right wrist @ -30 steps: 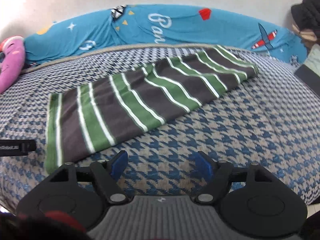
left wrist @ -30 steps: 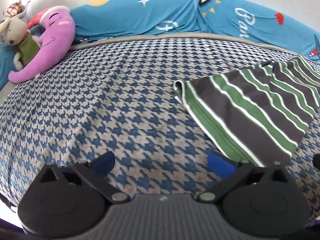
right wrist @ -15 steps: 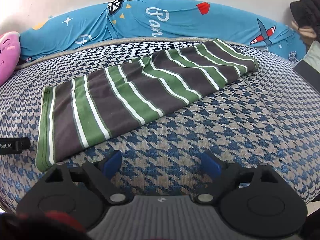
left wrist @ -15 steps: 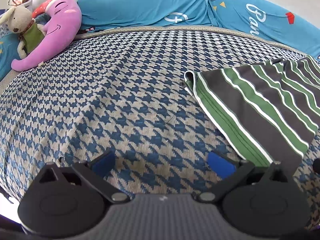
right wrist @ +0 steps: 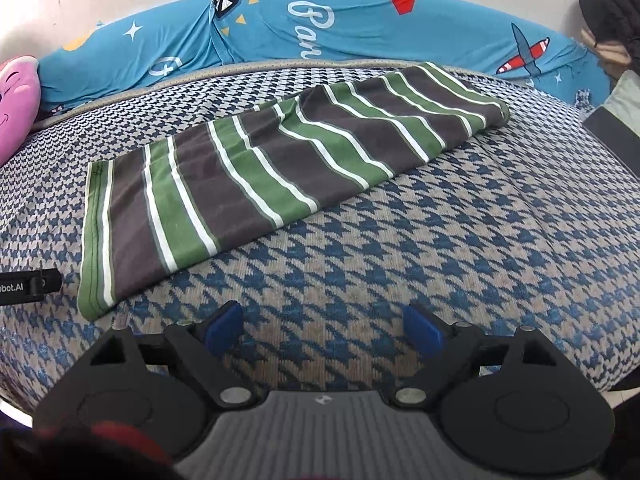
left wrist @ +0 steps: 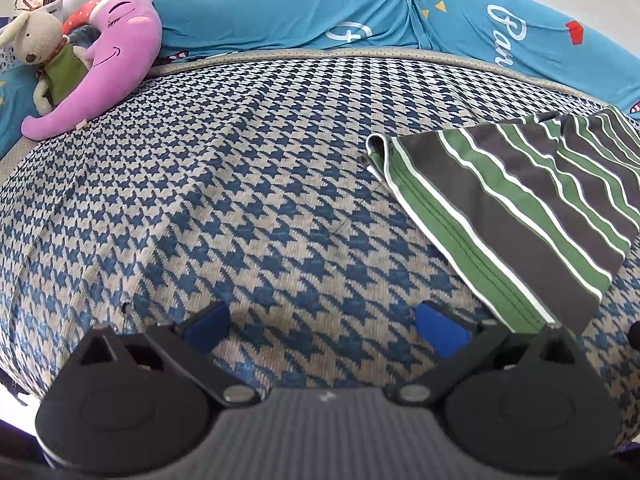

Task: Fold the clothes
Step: 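Press the folded shirt edge flat with the right gripper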

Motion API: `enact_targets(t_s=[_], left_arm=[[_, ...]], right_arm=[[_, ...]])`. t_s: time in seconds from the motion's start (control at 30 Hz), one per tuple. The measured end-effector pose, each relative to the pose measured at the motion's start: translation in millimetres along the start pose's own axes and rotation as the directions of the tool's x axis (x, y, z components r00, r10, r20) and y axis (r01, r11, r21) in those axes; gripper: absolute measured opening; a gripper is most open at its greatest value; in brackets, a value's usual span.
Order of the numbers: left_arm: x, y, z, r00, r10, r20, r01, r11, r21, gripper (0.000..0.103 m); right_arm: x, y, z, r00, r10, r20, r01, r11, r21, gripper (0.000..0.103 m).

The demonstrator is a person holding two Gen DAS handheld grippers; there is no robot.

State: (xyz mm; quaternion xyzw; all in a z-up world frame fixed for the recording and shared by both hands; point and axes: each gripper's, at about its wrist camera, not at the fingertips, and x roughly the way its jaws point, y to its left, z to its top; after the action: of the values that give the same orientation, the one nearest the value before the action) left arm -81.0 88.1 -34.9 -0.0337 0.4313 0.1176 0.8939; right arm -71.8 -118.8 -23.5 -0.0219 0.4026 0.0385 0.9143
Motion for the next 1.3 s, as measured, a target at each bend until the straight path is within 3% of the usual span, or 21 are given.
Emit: enact_targets(t_s=[0.37, 0.67, 0.8, 0.83, 0.97, 1.17, 1.3], left_arm=[[-9, -1, -2, 1.0, -0.024, -0.013, 0.024, 1.0, -0.012, 0.103], [-10, 1, 1, 0.998, -0.06, -0.004, 0.06, 0.998, -0.036, 0.103], [-9, 5, 2, 0.998, -0.058, -0.007, 0.058, 0.997, -0.05, 0.103], [-9, 6, 2, 0.998, -0.06, -0.005, 0.059, 0.997, -0.052, 0.103], [-8, 10, 3, 0.998, -0.061, 0.001, 0.061, 0.997, -0.057, 0.103], [-9, 13, 8, 0.996, -0.09, 0.016, 0.091, 0.993, -0.073, 0.102], [-7, 14, 10, 0.995, -0.096, 0.016, 0.097, 0.992, -0.083, 0.095]], right_arm=[[-12, 1, 4, 0.997, 0.056, 0.05, -0.058, 0.998, 0.034, 0.087], [-15, 13, 3, 0.991, 0.115, 0.072, -0.113, 0.993, -0.027, 0.086], [-20, 24, 1, 0.981, 0.174, 0.083, -0.166, 0.982, -0.094, 0.075], [-21, 27, 1, 0.979, 0.188, 0.084, -0.178, 0.978, -0.109, 0.067], [-24, 37, 0, 0.966, 0.246, 0.082, -0.232, 0.961, -0.154, 0.052], [-27, 50, 1, 0.941, 0.331, 0.075, -0.31, 0.928, -0.208, 0.015], [-30, 61, -4, 0.93, 0.36, 0.075, -0.332, 0.909, -0.252, 0.014]])
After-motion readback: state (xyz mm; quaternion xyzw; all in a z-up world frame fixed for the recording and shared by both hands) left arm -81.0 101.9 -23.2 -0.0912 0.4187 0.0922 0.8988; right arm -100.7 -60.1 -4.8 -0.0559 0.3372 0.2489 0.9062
